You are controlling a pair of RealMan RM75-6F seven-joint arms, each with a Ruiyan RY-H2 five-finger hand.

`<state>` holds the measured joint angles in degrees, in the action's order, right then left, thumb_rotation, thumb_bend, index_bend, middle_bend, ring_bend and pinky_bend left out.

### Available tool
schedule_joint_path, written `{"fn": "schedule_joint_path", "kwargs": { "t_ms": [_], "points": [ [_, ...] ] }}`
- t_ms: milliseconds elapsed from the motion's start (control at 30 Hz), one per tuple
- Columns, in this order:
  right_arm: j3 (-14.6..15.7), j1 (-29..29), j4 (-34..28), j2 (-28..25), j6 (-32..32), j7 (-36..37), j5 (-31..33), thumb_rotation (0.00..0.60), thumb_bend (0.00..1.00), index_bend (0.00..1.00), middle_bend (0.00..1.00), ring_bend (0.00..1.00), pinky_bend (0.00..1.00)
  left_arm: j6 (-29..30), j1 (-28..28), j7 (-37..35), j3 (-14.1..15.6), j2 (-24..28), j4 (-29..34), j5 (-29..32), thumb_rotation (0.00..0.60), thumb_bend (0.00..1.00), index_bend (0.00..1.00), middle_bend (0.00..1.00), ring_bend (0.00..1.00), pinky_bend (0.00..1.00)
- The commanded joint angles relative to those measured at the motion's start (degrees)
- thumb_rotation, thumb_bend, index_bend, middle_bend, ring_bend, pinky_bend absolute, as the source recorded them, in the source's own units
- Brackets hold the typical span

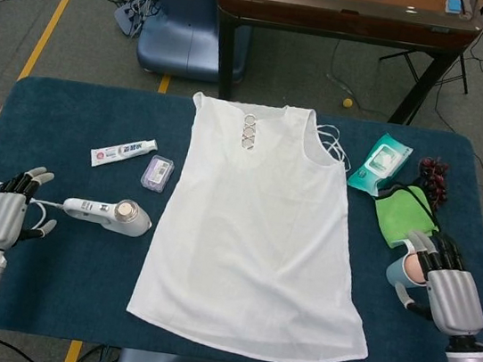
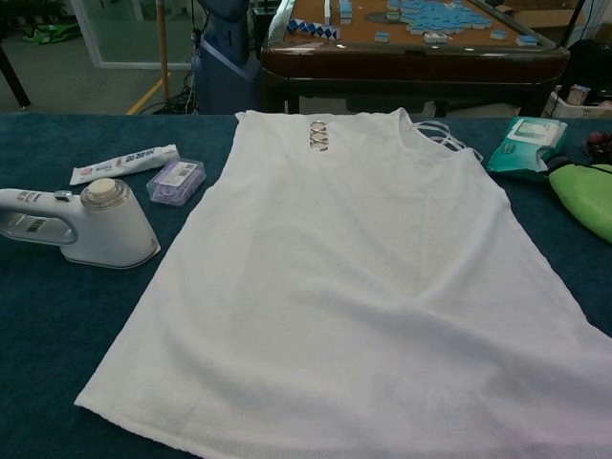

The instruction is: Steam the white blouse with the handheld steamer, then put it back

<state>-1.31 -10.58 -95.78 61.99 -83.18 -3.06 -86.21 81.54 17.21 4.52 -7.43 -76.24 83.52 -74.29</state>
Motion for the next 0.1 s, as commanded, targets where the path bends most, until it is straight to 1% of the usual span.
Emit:
{"fn": "schedule_joint_path", "kwargs": {
  "t_ms": [33, 100],
  "points": [
    [0.1, 1.0, 0.5, 0.7, -0.9, 0.0, 0.4, 0.6, 0.33, 0.0, 0.13, 0.0, 0.0, 2.8, -2.5, 2.5, 1.1, 0.7, 2.6, -0.3, 0.6, 0.15, 0.21, 0.17, 0.16, 0.24],
    [0.1, 1.5, 0.7, 1.0, -1.3, 0.0, 0.5, 0.6, 0.33, 0.0, 0.13, 0.0, 0.0, 4.1, -3.7, 4.0, 1.7, 1.0, 3.9, -0.4, 0.6, 0.15, 0.21, 0.17, 0.16, 0.24]
  ]
}}
